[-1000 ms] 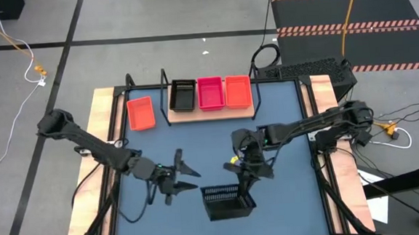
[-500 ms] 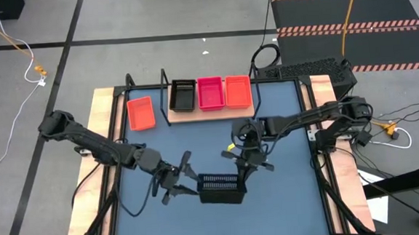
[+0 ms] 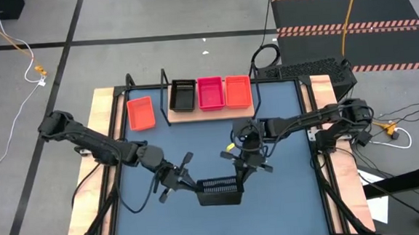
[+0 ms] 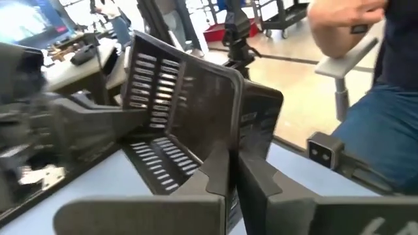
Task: Stack baskets on shelf by color
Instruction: Stack the black bin on the black bin on the shelf
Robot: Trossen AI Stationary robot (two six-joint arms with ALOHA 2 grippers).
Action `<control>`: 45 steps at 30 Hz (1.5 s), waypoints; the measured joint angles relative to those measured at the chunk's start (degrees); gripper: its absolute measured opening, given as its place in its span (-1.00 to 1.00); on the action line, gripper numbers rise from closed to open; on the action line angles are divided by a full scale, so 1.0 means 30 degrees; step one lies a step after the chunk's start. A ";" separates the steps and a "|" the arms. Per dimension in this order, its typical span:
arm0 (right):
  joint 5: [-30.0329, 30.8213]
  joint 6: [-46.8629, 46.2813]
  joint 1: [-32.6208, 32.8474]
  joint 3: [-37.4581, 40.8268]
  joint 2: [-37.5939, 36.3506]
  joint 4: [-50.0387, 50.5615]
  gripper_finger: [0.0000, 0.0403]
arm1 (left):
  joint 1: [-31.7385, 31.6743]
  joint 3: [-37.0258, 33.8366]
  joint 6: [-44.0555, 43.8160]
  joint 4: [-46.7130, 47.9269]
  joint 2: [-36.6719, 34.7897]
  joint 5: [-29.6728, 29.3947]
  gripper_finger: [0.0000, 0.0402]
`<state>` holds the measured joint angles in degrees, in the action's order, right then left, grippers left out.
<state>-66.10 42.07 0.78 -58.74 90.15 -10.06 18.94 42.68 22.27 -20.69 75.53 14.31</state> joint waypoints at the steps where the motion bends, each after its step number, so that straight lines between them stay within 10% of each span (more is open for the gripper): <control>1: -0.0010 -0.0650 0.0000 0.0001 0.0000 -0.0513 -0.89 | 0.0012 0.0000 -0.0030 0.0051 -0.0004 0.0078 -0.93; 16: 0.1135 -0.5386 -0.0585 -0.0006 -0.0550 -0.1572 -0.25 | -0.0034 -0.0007 0.0018 0.3445 -0.0803 -0.2209 -0.96; 27: 1.2230 -0.7074 -0.1621 0.0022 -0.4158 0.4188 -0.14 | -0.3033 -0.0007 0.0556 0.8915 -0.4971 -0.9813 -0.97; 37: 2.5187 -0.9204 -0.1450 0.2953 -0.9390 0.3932 -0.18 | -0.7465 0.1220 0.1074 1.1203 -0.4163 -1.1573 -0.98; 45: 2.6895 -0.8657 -0.1470 0.7165 -1.3503 -0.2376 -0.18 | -0.9322 0.4758 0.2606 1.3660 -0.1537 -1.1487 -0.98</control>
<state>14.58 16.10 -3.63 -37.25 49.64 -17.19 -9.03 56.95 30.09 20.29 70.91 -20.15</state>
